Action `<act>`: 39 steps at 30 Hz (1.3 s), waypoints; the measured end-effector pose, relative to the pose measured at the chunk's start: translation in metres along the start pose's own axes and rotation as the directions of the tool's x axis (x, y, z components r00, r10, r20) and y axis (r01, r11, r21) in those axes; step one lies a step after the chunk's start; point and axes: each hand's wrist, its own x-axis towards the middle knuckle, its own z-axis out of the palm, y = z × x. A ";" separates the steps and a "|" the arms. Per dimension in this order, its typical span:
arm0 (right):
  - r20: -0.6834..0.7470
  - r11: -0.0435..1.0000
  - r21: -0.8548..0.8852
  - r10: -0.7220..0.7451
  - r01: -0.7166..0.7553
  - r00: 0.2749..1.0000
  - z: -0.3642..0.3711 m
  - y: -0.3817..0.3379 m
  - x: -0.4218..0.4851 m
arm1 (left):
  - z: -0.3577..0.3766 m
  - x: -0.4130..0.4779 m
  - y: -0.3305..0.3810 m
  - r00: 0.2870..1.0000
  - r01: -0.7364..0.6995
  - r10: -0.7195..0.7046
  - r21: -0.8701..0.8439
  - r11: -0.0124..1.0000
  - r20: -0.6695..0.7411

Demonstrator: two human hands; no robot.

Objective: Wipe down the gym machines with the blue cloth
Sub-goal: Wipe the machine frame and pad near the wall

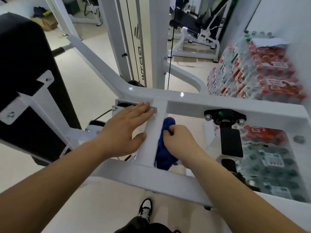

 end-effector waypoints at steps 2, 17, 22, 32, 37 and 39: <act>-0.110 0.995 0.101 0.017 -0.005 0.994 0.000 -0.011 0.018 | 0.001 0.000 -0.001 1.000 -0.001 0.001 -0.010 1.000 -0.014; -0.258 0.879 -0.376 -0.404 0.294 0.878 0.028 -0.036 0.006 | -0.021 0.011 -0.026 0.997 0.034 -0.062 -0.469 0.883 -0.046; 0.017 0.847 -0.314 -0.448 0.430 0.894 0.026 -0.012 -0.055 | -0.023 0.012 -0.028 0.998 0.054 -0.058 -0.517 0.854 0.008; 0.004 0.728 -0.459 -0.572 0.509 0.821 0.038 -0.005 -0.056 | -0.026 -0.009 0.002 0.986 0.072 -0.139 -0.527 0.847 -0.087; -0.025 0.639 -0.610 -0.606 0.468 0.795 -0.005 0.029 -0.084 | -0.011 -0.051 0.049 0.956 -0.064 -0.053 -0.384 0.921 -0.288; -0.102 0.674 -0.572 -0.625 0.468 0.774 -0.004 0.035 -0.095 | 0.002 -0.064 0.083 0.975 -0.112 0.022 -0.401 0.909 -0.222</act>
